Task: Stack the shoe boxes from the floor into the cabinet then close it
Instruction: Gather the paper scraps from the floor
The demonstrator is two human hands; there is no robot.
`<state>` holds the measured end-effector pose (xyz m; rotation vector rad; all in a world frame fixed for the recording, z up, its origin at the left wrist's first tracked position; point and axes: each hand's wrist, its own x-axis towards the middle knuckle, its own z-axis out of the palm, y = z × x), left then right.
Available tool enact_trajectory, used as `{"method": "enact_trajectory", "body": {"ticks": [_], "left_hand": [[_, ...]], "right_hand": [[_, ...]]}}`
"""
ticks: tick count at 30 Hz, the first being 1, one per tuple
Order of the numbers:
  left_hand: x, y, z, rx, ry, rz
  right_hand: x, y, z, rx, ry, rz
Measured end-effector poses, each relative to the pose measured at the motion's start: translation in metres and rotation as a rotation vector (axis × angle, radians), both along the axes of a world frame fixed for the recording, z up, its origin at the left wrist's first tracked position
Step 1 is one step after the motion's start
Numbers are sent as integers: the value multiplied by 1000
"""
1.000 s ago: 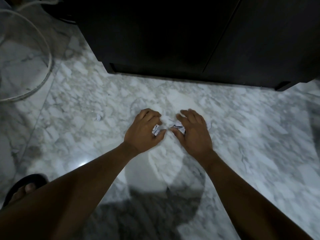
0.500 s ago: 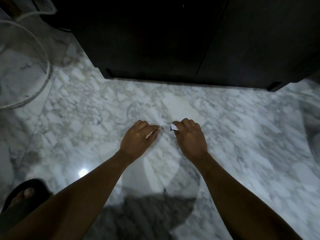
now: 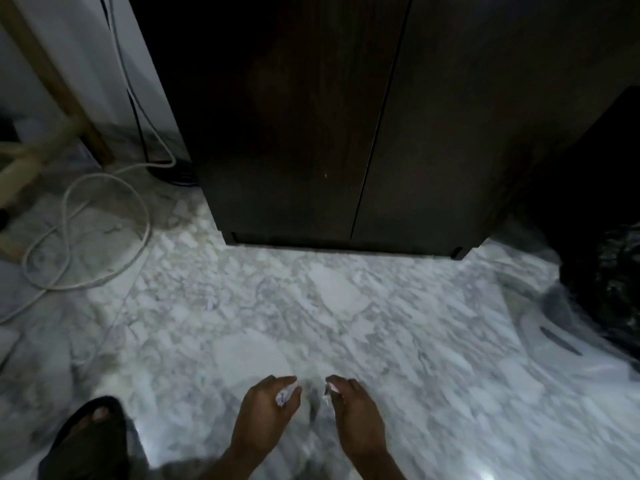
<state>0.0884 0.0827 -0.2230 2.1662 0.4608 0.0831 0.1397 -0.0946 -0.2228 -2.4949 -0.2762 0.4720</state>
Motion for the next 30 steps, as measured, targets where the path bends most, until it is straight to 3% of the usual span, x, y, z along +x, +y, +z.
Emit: {"method": "enact_trajectory", "body": {"ticks": [6,18,20,25,30], "left_hand": [[5,-30,87,-32,-120,-66],[128,-186,348,23,-657,-252],[148,-220,370,7,-668,-350],[222,-294,392,144,-675,-626],[273,-380,330,-18,-544,-686]], "right_hand": [[-5,-51,84,73,-174,-139],[87,-221,370,254,-836,-373],[104,-248,389,266,-836,-421],[153,-325,411,69,-669,-431],[196,-387,347,187,-570,-683]]}}
